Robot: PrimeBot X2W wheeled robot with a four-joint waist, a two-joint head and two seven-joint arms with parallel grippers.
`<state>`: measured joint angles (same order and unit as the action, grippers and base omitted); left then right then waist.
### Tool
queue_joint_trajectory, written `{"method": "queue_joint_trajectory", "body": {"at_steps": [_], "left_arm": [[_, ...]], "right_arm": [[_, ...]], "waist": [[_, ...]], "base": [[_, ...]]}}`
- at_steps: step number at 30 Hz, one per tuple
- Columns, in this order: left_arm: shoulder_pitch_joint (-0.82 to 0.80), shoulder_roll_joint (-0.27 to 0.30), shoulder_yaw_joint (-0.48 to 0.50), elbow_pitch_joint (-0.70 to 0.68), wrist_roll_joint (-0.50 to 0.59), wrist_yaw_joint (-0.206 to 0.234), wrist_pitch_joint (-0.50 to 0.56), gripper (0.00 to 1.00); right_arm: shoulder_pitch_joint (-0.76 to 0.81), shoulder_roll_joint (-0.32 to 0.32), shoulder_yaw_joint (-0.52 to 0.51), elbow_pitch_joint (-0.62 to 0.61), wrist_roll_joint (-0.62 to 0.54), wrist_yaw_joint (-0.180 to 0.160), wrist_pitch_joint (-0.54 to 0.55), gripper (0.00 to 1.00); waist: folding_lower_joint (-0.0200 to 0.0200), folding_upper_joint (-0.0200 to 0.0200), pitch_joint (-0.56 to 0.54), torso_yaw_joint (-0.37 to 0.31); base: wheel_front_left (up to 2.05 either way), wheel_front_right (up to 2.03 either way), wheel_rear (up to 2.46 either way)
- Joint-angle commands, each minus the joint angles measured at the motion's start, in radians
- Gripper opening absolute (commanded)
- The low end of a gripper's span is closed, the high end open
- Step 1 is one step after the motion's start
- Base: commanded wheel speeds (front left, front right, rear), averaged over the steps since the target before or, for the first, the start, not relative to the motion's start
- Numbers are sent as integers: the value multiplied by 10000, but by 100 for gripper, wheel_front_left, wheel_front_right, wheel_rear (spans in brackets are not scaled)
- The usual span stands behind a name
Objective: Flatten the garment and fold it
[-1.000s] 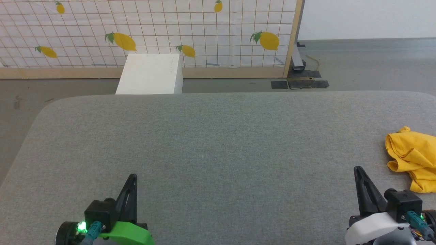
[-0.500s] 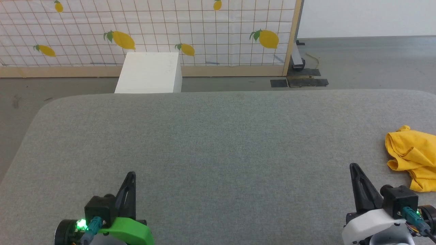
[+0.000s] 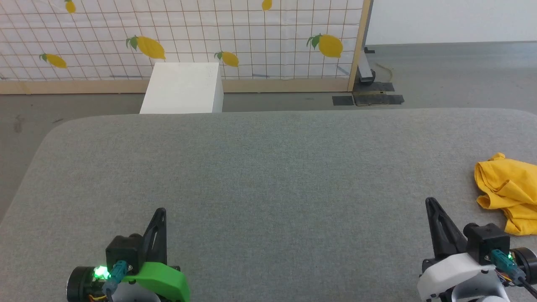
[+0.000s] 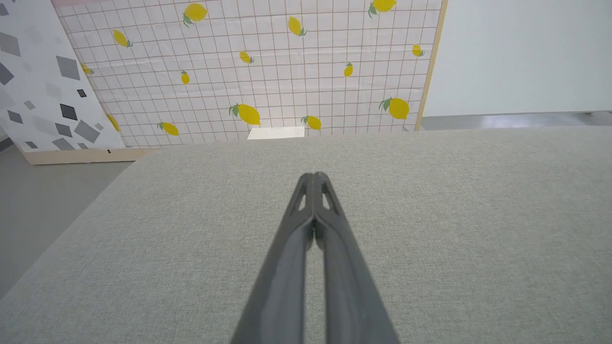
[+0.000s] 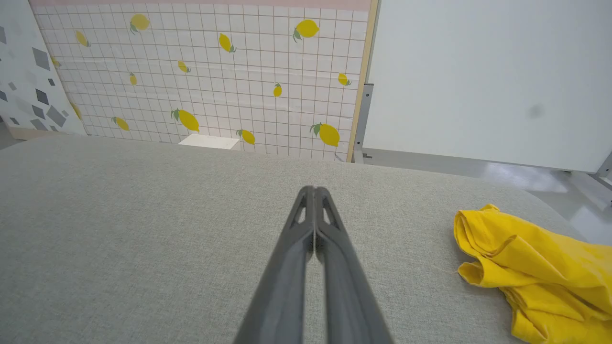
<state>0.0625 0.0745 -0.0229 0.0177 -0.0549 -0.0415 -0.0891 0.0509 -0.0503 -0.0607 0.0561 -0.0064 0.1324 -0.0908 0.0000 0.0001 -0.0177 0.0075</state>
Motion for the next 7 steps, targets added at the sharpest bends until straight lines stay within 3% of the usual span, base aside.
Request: {"method": "queue_joint_trajectory", "body": {"at_steps": [1,7], "left_arm": [[-195,-39,29,-52,87,72,48,0],[-257,-68,58,-70,153,121,169,0]], "right_arm": [[-197,1,58,-84,40,-11,69,0],[-242,1,137,-153,43,-12,189,0]], "waist": [[0,-1,6,-2],[0,-1,30,-13]], "base": [[0,0,0],[0,0,0]]}}
